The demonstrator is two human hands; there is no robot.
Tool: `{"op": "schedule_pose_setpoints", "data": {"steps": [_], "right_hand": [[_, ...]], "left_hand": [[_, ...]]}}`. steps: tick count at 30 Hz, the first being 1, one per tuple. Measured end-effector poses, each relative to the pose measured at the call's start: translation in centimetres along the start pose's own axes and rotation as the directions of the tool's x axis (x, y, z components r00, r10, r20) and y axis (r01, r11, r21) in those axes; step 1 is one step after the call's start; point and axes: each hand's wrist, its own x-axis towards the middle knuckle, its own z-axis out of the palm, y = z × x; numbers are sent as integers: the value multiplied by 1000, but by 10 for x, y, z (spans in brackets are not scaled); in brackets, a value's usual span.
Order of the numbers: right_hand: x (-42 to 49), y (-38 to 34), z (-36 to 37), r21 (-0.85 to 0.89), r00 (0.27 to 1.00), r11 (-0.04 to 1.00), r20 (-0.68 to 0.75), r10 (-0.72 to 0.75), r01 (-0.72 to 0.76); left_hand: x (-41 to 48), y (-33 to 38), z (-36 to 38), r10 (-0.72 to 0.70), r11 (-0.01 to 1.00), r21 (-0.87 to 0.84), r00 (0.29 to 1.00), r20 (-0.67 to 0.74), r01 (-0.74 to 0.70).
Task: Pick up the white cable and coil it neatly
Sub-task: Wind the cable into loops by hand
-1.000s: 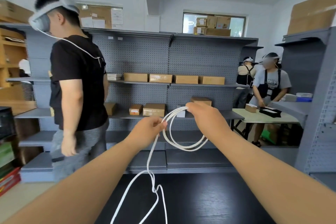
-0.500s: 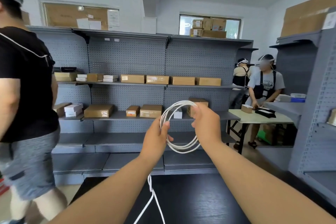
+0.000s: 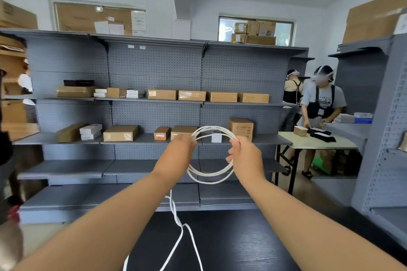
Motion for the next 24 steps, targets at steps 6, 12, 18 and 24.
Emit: {"op": "schedule_pose_setpoints", "data": {"steps": [6,12,18,24], "right_hand": [[5,-1,0,-356,988,930,152,-37,90],[4,-15,3,-414,949,865,249,-193,284],[6,-16,13,-580,875,663,398,-278,474],[8,-14,8,-658,836,516,432,-338,548]], "left_hand": [[14,-4,-11,44,996,80,998,41,-47],[21,-10,-12,148,971,164,976,161,-174],[20,-5,-8,253,924,218,931,263,-313],[7,-4,-7,130,989,-99,966,221,-111]]}}
